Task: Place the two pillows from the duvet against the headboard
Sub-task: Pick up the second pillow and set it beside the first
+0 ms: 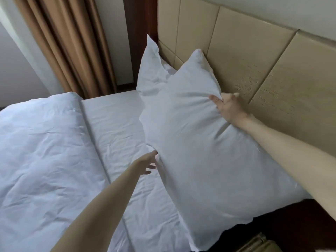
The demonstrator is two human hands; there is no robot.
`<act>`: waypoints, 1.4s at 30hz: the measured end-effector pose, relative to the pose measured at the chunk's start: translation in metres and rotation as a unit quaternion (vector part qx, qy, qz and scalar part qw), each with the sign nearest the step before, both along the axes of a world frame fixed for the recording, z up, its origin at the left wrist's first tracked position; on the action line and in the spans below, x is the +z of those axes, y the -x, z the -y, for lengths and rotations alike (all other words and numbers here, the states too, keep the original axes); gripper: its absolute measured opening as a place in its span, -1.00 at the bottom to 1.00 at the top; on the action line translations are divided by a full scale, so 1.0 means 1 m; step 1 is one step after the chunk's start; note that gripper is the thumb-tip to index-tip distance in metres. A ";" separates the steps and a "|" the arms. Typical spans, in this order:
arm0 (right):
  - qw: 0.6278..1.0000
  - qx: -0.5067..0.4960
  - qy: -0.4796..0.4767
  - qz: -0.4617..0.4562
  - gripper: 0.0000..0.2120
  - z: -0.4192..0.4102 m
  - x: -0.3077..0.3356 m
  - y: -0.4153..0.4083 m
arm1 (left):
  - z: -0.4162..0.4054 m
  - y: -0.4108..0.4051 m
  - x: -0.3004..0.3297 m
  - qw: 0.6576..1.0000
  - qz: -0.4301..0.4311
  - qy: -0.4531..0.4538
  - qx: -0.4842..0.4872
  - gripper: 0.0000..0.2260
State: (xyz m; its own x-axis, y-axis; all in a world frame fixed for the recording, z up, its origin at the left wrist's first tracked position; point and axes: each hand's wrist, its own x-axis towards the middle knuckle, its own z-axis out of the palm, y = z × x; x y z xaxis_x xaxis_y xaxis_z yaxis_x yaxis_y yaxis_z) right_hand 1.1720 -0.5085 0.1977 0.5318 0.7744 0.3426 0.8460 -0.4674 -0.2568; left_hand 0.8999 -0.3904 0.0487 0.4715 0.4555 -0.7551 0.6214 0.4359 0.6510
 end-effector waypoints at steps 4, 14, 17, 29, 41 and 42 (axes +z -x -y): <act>0.985 -0.052 0.154 0.060 -0.54 -0.007 -0.037 -0.004 | -0.011 -0.028 0.000 0.987 -0.043 -0.155 -0.025 -0.58; 0.911 -0.150 0.283 -0.261 0.06 -0.008 -0.125 -0.023 | -0.035 -0.024 -0.015 0.967 -0.058 -0.246 0.012 -0.68; 0.896 -0.169 0.236 -0.336 0.17 0.004 -0.144 -0.023 | -0.029 -0.019 -0.021 0.978 -0.029 -0.204 0.031 -0.75; 0.935 -0.162 0.310 -0.055 -0.23 0.057 -0.183 0.017 | -0.028 -0.013 -0.016 0.982 0.003 -0.190 0.012 -0.74; 0.976 -0.063 0.185 0.095 -0.77 0.027 -0.072 -0.023 | -0.030 -0.007 -0.002 0.974 0.018 -0.227 -0.010 -0.73; 0.978 -0.067 0.172 0.102 -0.73 0.025 -0.064 -0.023 | -0.031 -0.008 -0.001 0.973 0.019 -0.231 -0.011 -0.73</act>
State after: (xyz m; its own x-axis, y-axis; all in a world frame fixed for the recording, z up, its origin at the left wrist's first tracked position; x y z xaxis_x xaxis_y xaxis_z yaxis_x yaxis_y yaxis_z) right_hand 1.1947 -0.5335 0.1339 0.5836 0.7912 0.1831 0.7890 -0.6057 0.1028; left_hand 0.9082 -0.3599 0.0478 0.5091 0.7312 -0.4540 0.5986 0.0782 0.7972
